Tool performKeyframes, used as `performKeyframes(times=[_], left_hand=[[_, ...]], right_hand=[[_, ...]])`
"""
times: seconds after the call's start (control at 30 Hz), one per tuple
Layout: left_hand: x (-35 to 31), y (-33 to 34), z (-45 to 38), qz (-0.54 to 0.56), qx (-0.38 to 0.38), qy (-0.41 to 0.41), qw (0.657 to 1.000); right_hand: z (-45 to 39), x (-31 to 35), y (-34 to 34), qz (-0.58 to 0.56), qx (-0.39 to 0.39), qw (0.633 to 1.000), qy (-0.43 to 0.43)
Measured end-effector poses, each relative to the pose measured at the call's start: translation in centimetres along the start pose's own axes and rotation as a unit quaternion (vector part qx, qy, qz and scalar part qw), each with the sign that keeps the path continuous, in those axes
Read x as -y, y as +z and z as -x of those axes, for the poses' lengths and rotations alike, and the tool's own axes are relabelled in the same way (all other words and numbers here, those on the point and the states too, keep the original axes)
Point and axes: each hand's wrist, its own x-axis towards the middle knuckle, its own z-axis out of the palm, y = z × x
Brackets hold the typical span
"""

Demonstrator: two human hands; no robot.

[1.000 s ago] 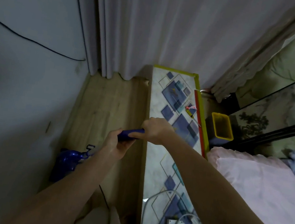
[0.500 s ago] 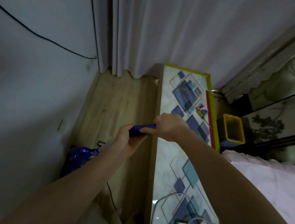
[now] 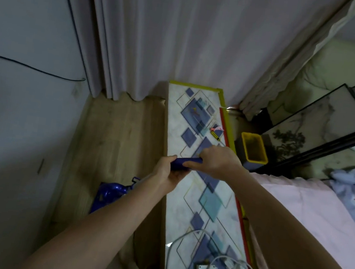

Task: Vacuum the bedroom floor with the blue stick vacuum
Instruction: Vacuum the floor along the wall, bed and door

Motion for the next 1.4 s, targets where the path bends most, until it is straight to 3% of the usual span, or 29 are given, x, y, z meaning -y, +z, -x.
performKeyframes(times=[0.33, 0.7, 1.0, 1.4], left_hand=[[1.0, 2.2, -1.4, 0.005, -0.019, 0.012, 1.000], [-4.3, -5.6, -1.4, 0.051, -0.099, 0.059, 0.992], [-10.8, -6.6, -1.7, 0.106, -0.058, 0.110, 0.987], [-11.7, -5.7, -3.7, 0.061, -0.035, 0.058, 0.996]], right_hand=[[-0.7, -2.6, 0.5, -0.007, -0.029, 0.999, -0.018], [-4.9, 6.0, 0.3, -0.053, -0.011, 0.995, -0.089], [-11.1, 9.2, -5.5, 0.012, -0.063, 0.990, -0.128], [-12.8, 7.3, -4.7, -0.013, -0.009, 0.996, -0.084]])
